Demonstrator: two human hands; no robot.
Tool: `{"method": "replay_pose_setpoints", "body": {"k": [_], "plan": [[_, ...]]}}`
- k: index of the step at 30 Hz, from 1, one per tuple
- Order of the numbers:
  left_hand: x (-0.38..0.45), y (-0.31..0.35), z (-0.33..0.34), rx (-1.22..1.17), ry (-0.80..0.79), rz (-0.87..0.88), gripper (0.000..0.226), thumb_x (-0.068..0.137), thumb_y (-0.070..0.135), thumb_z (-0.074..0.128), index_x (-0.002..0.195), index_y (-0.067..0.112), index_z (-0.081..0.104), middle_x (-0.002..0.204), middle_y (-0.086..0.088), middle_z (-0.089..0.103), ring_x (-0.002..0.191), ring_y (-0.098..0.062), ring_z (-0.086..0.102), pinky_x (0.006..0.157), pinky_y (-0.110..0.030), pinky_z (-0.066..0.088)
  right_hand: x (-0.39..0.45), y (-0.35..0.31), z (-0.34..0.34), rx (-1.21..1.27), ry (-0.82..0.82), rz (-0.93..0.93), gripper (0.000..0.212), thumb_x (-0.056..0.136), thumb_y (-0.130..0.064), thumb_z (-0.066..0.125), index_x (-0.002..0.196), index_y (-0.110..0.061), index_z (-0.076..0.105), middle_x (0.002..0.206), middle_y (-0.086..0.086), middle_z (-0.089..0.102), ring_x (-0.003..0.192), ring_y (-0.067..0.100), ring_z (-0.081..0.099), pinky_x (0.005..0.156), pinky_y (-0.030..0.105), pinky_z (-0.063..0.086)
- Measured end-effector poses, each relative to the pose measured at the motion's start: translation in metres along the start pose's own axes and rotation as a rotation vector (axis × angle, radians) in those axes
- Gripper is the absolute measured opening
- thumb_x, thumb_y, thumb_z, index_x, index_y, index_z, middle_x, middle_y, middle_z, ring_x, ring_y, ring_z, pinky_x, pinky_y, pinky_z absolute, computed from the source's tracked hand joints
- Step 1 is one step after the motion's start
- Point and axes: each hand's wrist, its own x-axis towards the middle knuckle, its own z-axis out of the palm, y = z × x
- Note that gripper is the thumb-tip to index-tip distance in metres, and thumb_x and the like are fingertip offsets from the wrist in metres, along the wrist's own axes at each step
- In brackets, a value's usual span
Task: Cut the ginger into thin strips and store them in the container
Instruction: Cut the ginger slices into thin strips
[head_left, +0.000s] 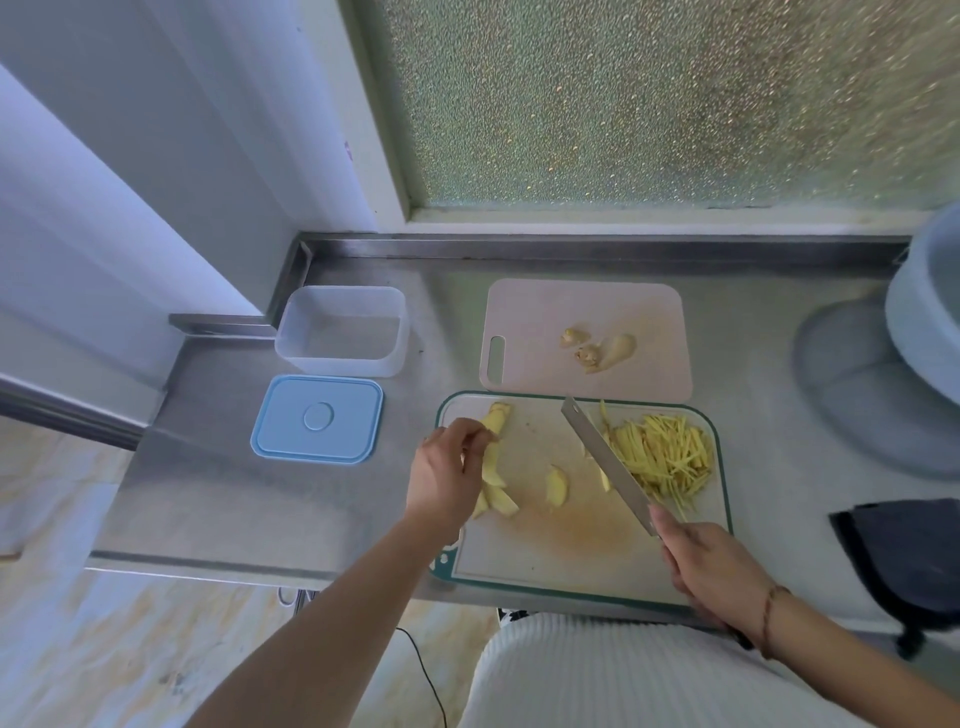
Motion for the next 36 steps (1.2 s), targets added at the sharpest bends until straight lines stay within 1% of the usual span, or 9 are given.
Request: {"method": "replay_pose_setpoints", "body": {"k": [2,5,13,17,21,25,29,33,36], "plan": [[0.002,0.001,-0.002,-0.048,-0.042,-0.088,0.011,0.101,0.013,0.059,0.098,0.016,0.070,0.085,0.007,0.065,0.079,-0.013,0.063,0.074,-0.030,0.050,0.000,0.000,0.000,-0.001,0.003,0.001,0.061,0.093,-0.061,0.031,0.054,-0.015,0.038,0.041,-0.003,0.035,0.033,0.009,0.032,0.047,0.024,0.029],[0.002,0.006,-0.002,-0.162,-0.080,-0.195,0.017,0.102,0.013,0.058,0.108,0.027,0.065,0.083,0.010,0.068,0.074,0.005,0.062,0.067,-0.007,0.045,-0.001,0.001,0.000,-0.002,0.001,0.001,0.061,0.092,-0.061,0.030,0.055,-0.014,0.038,0.042,-0.002,0.036,0.034,0.010,0.032,0.048,0.024,0.031],[0.000,0.031,0.018,-0.184,-0.262,-0.135,0.025,0.098,-0.001,0.055,0.110,0.015,0.069,0.088,0.006,0.065,0.073,-0.004,0.061,0.064,-0.009,0.047,-0.001,0.002,0.000,-0.018,0.003,-0.002,0.061,0.092,-0.061,0.030,0.054,-0.014,0.039,0.043,-0.001,0.038,0.033,0.009,0.033,0.049,0.024,0.031],[-0.003,0.034,0.044,-0.078,-0.339,-0.096,0.022,0.098,0.004,0.060,0.117,0.012,0.068,0.098,0.001,0.067,0.082,-0.014,0.061,0.077,-0.018,0.049,-0.002,0.004,-0.001,-0.012,0.010,0.001,0.060,0.093,-0.060,0.032,0.055,-0.013,0.038,0.044,0.000,0.037,0.034,0.010,0.032,0.047,0.023,0.030],[-0.003,0.033,0.054,0.001,-0.282,0.030,0.020,0.095,0.002,0.062,0.114,0.003,0.069,0.102,-0.010,0.069,0.086,-0.015,0.058,0.082,-0.019,0.047,-0.002,0.006,-0.003,-0.012,0.008,-0.006,0.060,0.092,-0.061,0.032,0.052,-0.017,0.035,0.042,-0.003,0.034,0.033,0.007,0.030,0.046,0.023,0.029],[-0.005,0.025,0.053,0.091,-0.250,0.194,0.019,0.094,0.001,0.063,0.112,0.001,0.069,0.104,-0.014,0.068,0.087,-0.030,0.066,0.076,-0.041,0.058,-0.003,0.008,-0.003,-0.044,-0.001,0.013,0.061,0.089,-0.065,0.030,0.052,-0.017,0.038,0.044,-0.002,0.039,0.037,0.009,0.036,0.052,0.024,0.033],[-0.005,-0.001,0.046,0.209,-0.348,0.510,0.041,0.071,-0.013,0.077,0.104,0.011,0.072,0.097,-0.006,0.069,0.081,-0.028,0.066,0.070,-0.039,0.059,-0.010,0.007,0.000,-0.028,-0.023,0.053,0.060,0.090,-0.065,0.029,0.056,-0.017,0.038,0.044,-0.003,0.037,0.035,0.008,0.034,0.047,0.024,0.031],[-0.004,-0.011,0.047,0.219,-0.311,0.644,0.018,0.086,0.012,0.065,0.103,0.015,0.072,0.102,-0.001,0.068,0.085,-0.023,0.062,0.076,-0.035,0.056,-0.015,0.008,0.011,0.011,-0.067,0.079,0.060,0.094,-0.061,0.027,0.054,-0.018,0.040,0.041,-0.003,0.041,0.032,0.004,0.037,0.044,0.020,0.030],[-0.010,-0.009,0.054,0.216,-0.272,0.615,0.021,0.087,0.026,0.057,0.100,0.018,0.072,0.103,0.002,0.067,0.089,-0.020,0.059,0.078,-0.035,0.055,-0.015,0.008,0.022,0.045,-0.101,0.080,0.059,0.091,-0.062,0.026,0.056,-0.017,0.042,0.041,-0.004,0.043,0.034,0.002,0.039,0.044,0.015,0.030]]}}
